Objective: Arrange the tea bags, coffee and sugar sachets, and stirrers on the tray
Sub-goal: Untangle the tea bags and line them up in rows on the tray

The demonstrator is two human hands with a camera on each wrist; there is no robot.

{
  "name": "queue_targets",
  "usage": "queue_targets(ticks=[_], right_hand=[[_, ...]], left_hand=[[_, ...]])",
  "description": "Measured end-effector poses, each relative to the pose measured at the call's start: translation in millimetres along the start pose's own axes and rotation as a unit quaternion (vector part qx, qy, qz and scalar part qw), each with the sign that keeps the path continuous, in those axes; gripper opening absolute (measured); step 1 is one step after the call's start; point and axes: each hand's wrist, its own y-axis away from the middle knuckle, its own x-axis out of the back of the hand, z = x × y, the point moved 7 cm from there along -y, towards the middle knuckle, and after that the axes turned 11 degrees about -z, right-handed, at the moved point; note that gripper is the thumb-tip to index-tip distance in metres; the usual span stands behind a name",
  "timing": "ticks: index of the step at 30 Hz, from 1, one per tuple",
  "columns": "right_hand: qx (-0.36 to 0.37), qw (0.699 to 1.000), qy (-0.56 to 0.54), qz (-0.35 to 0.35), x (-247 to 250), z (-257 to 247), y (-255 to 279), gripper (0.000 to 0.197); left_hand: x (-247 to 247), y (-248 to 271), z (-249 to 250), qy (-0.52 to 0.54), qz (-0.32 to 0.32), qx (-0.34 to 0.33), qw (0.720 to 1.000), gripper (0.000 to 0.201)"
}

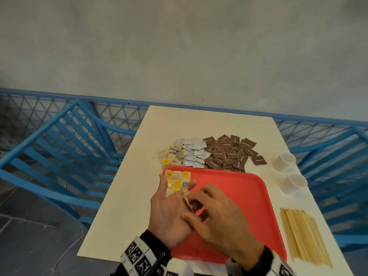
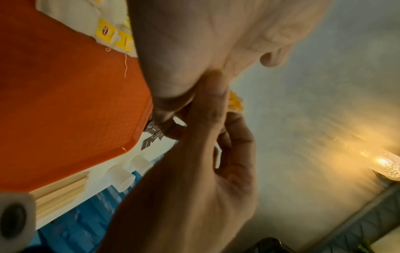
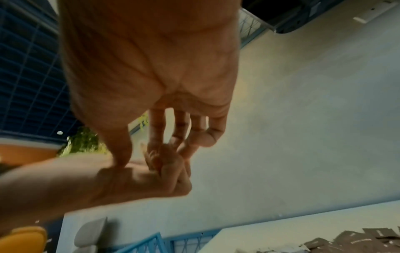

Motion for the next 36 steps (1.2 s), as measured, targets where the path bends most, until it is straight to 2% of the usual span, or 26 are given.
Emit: queue_targets(ticks=[2, 4, 6, 7, 10, 12, 14, 17, 18, 21, 23, 24, 26, 28, 30, 31, 34, 36], right_hand=[[-0.003, 0.999, 0.0, 0.042, 1.2, 3.5, 1.9, 0.019], [-0.001, 0.997, -0.035, 0.068, 7.0, 7.0, 2.1, 0.013], [-0.029, 0.991, -0.112, 0.071, 20.6, 19.8, -2.0, 0.013], [-0.045, 0.988, -0.137, 0.061, 28.5, 27.5, -5.4, 0.013], [-0.043, 0.994, -0.095, 0.035, 56.6, 36.3, -14.0, 0.015], [-0.023, 0.999, -0.032, 0.001, 68.6, 32.4, -18.5, 0.017], [-0.01, 0.998, 0.026, -0.064, 72.4, 27.2, -23.7, 0.017], [-0.003, 0.989, 0.105, -0.109, 79.7, 21.9, -30.1, 0.019], [-0.004, 0.986, 0.123, -0.117, 81.6, 20.0, -31.7, 0.019], [0.013, 0.98, 0.144, -0.139, 83.3, 12.4, -34.9, 0.019], [0.015, 0.977, 0.152, -0.152, 81.1, 9.1, -37.7, 0.022], [0.018, 0.978, 0.144, -0.151, 79.8, 7.1, -39.5, 0.022], [0.03, 0.991, 0.079, -0.104, 81.0, 3.4, -41.8, 0.019], [0.017, 0.998, -0.044, -0.034, 84.1, 5.1, -38.2, 0.015], [-0.006, 0.992, -0.126, -0.019, 74.5, 8.3, -31.1, 0.022], [-0.016, 0.989, -0.145, -0.013, 68.3, 9.2, -27.4, 0.027], [-0.036, 0.983, -0.174, 0.035, 55.1, 12.8, -22.5, 0.032], [-0.028, 0.982, -0.184, 0.023, 41.8, 9.4, -25.2, 0.027]], left_hand=[[-3.0, -2.0, -5.8, -0.004, 0.006, -0.011, 1.0, 0.076], [-3.4, -4.4, -10.5, -0.023, 0.02, -0.018, 0.999, 0.061], [-2.1, -4.7, -12.1, -0.093, 0.037, -0.018, 0.995, 0.04], [1.6, -4.1, -9.9, -0.151, 0.052, -0.02, 0.987, 0.036], [2.2, 0.5, 4.3, -0.29, 0.075, -0.031, 0.953, 0.043], [-6.5, 0.7, 16.6, -0.388, 0.069, -0.037, 0.918, 0.048], [-22.3, -1.6, 26.6, -0.501, 0.047, -0.054, 0.863, 0.054], [-46.8, -6.8, 28.6, -0.647, -0.001, -0.058, 0.761, 0.035], [-49.4, -6.7, 32.1, -0.67, 0.007, -0.063, 0.739, 0.031], [-53.7, -3.4, 44.0, -0.703, 0.038, -0.081, 0.706, 0.025], [-59.8, -1.1, 47.4, -0.721, 0.036, -0.096, 0.685, 0.012], [-61.8, 0.2, 49.8, -0.721, 0.039, -0.107, 0.684, 0.003], [-62.8, 4.5, 56.0, -0.704, 0.048, -0.131, 0.696, 0.006], [-57.5, 8.9, 64.2, -0.662, 0.062, -0.157, 0.73, 0.007], [-49.3, 15.9, 72.8, -0.617, 0.084, -0.182, 0.761, 0.006], [-46.5, 19.0, 75.7, -0.607, 0.092, -0.187, 0.767, 0.007], [-44.8, 24.5, 78.8, -0.616, 0.089, -0.182, 0.762, 0.007], [-47.1, 27.9, 80.0, -0.619, 0.081, -0.186, 0.759, 0.006]])
